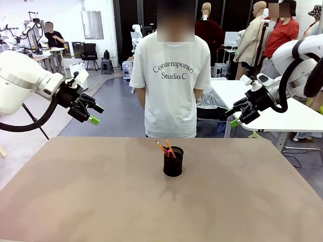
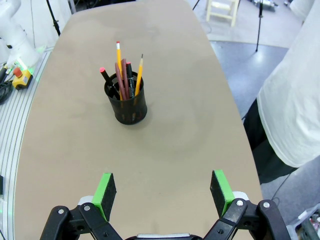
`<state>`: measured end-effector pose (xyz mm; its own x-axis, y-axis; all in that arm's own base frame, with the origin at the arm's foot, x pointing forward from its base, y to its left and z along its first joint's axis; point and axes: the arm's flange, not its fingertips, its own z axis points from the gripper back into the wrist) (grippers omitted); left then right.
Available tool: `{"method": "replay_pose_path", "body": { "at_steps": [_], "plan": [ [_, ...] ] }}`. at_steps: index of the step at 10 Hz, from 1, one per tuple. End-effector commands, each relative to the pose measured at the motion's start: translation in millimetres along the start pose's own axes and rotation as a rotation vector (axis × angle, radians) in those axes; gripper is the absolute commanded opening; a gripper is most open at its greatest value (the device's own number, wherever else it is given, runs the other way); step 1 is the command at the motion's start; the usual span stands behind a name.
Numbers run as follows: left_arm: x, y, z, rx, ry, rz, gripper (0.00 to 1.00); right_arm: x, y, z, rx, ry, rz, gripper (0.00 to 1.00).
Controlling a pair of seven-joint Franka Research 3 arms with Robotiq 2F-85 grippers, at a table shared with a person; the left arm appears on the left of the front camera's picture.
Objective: Place the pens into the pen holder.
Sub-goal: Pick up a writing instrument from the table and place it into the Pen holder.
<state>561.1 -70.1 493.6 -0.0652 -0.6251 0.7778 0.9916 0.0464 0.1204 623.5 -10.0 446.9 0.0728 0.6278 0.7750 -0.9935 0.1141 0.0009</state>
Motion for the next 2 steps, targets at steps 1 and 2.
{"method": "replay_pose_path", "body": {
  "at_steps": [1, 2],
  "plan": [
    [0.6, -1.2, 1.6, -0.003, 0.001, -0.001, 1.0, 2.9, -0.7, 0.2, -0.011, -0.005, 0.004, 1.0],
    [0.6, -1.2, 1.6, -0.003, 0.001, -0.001, 1.0, 2.9, -0.7, 0.2, -0.011, -0.005, 0.004, 1.0]
  ]
}}
